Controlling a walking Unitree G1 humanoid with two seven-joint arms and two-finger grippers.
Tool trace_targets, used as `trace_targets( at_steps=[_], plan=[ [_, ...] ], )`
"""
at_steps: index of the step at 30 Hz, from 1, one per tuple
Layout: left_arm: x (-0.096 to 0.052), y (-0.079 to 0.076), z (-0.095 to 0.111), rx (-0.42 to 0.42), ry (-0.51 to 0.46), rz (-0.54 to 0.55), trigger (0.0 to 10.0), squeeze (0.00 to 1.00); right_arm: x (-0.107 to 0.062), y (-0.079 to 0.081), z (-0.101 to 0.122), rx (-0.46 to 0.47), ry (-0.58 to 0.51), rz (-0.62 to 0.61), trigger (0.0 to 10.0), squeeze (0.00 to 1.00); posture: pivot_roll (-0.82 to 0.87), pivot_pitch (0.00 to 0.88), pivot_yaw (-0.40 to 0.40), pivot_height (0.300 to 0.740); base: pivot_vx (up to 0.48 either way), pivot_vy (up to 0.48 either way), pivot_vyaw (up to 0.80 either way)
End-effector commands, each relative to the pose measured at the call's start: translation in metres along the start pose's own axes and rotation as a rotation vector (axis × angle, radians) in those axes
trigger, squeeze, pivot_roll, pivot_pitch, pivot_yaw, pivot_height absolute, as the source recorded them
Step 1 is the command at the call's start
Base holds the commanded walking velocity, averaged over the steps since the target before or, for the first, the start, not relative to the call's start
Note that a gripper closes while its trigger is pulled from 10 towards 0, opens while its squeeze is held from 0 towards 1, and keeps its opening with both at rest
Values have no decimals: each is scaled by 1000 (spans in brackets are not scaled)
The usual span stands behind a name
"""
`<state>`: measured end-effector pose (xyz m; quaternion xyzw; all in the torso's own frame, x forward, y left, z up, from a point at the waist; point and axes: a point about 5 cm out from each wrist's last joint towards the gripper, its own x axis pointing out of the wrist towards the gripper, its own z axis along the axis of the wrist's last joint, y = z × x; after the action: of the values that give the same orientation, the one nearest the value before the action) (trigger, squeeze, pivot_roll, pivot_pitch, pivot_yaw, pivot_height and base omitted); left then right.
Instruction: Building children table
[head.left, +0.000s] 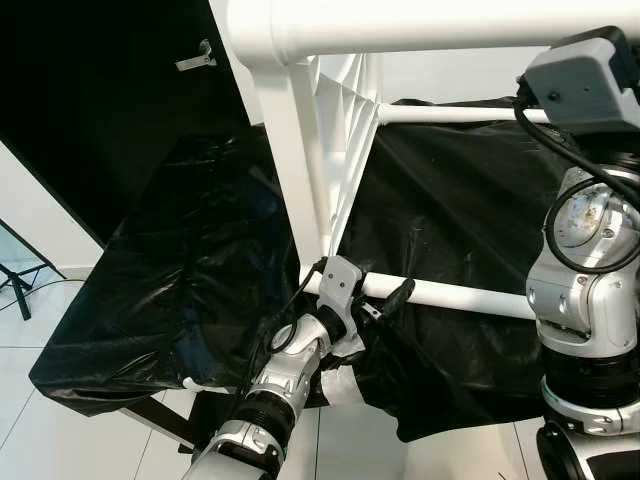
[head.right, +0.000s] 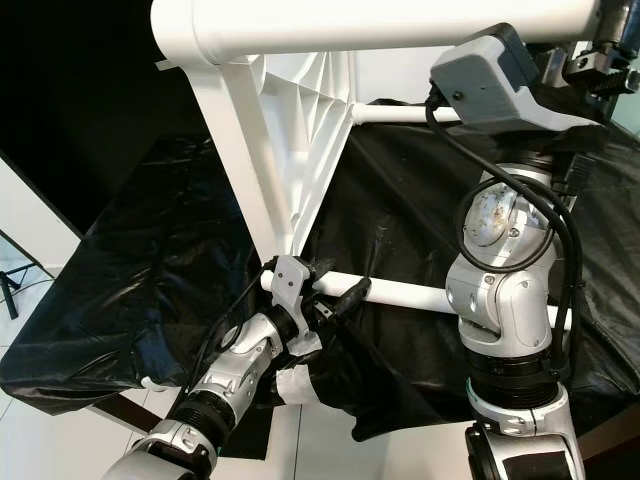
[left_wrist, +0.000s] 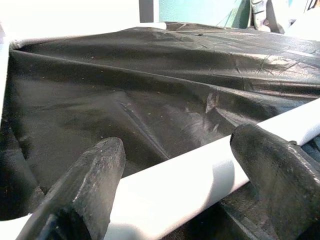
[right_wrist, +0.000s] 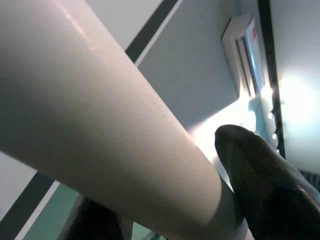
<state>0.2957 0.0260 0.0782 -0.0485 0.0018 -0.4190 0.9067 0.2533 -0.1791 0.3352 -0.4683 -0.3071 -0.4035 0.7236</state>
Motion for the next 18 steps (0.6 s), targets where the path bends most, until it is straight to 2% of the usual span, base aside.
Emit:
trace_targets(
  at_steps=[1, 8, 10, 11, 13, 15, 16, 18],
  plan=[
    [-28, -4, -52, -117, 228, 38, 10000, 0, -2, 3, -6, 83, 77, 44, 0, 0, 16, 0, 113, 740, 0, 0, 0],
    [-25, -6, -46, -129, 187, 27, 10000, 0, 3, 4, -30, 138, 241, 82, 0, 0, 5, 0, 119, 740, 0, 0, 0],
    [-25, -6, -46, -129, 187, 27, 10000, 0, 3, 4, -30, 138, 241, 82, 0, 0, 5, 0, 119, 740, 0, 0, 0],
    [-22, -10, -39, -153, 137, -3, 10000, 0, 4, 7, -34, 153, 270, 99, 0, 0, 6, 0, 117, 740, 0, 0, 0],
    [-22, -10, -39, -153, 137, -3, 10000, 0, 4, 7, -34, 153, 270, 99, 0, 0, 6, 0, 117, 740, 0, 0, 0],
    [-12, -26, 3, -359, -82, -179, 10000, 0, 5, 15, -37, 190, 303, 146, 0, 0, 11, 0, 107, 740, 0, 0, 0],
    [-12, -26, 3, -359, -82, -179, 10000, 0, 5, 15, -37, 190, 303, 146, 0, 0, 11, 0, 107, 740, 0, 0, 0],
    [-13, -34, 43, -477, -241, -321, 10000, 0, 7, 22, -40, 212, 321, 166, 0, 0, 15, 0, 102, 740, 0, 0, 0]
  ],
)
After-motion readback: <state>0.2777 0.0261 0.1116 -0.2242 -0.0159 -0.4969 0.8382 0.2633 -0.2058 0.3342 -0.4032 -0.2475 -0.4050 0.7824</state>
